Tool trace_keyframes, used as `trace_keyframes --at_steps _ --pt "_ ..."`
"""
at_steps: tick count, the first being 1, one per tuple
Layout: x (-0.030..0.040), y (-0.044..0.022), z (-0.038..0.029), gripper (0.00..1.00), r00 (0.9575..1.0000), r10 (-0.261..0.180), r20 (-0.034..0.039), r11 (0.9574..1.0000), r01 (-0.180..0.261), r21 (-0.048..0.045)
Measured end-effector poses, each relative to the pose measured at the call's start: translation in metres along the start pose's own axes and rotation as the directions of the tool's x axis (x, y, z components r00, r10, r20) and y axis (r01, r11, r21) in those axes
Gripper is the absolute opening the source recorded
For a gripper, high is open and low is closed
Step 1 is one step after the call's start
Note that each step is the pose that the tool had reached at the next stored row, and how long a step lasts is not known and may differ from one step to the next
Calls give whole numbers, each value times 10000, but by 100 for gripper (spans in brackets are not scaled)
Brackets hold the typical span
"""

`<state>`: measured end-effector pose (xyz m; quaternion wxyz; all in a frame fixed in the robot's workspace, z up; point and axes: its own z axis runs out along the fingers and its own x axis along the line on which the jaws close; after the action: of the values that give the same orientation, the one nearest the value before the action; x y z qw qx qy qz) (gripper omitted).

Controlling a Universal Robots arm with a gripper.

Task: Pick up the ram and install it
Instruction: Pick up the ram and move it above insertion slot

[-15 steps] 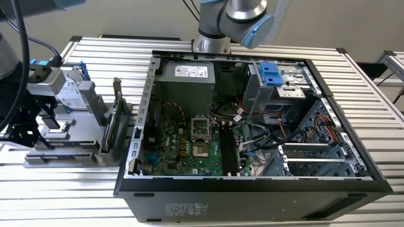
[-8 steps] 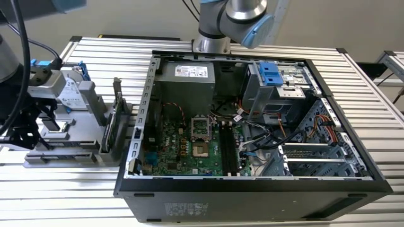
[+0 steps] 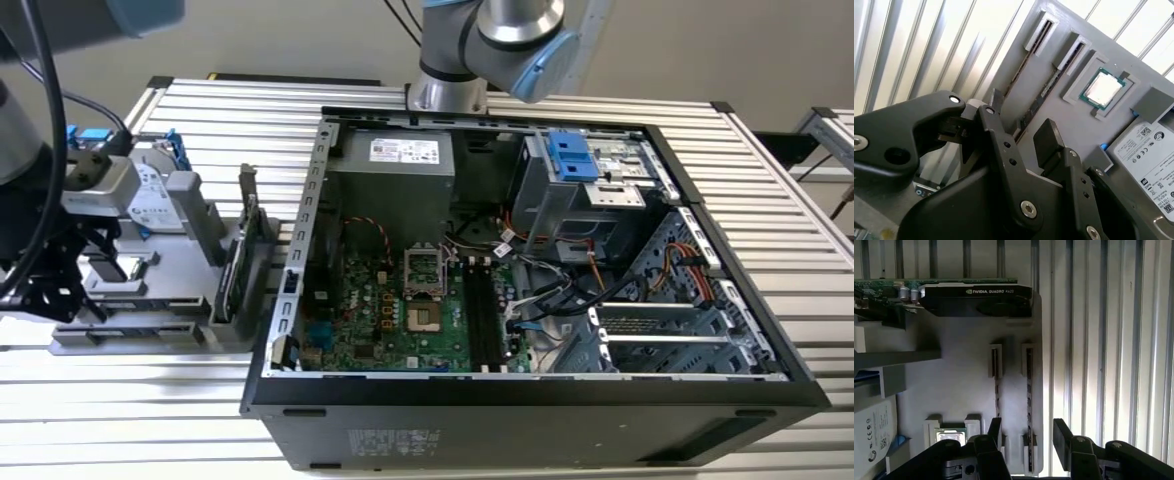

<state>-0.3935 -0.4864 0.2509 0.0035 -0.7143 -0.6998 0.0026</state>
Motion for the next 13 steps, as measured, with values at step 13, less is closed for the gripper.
trace_keyframes --at_steps 13 --pt "-57 3 72 100 10000 -54 1 10000 54 31"
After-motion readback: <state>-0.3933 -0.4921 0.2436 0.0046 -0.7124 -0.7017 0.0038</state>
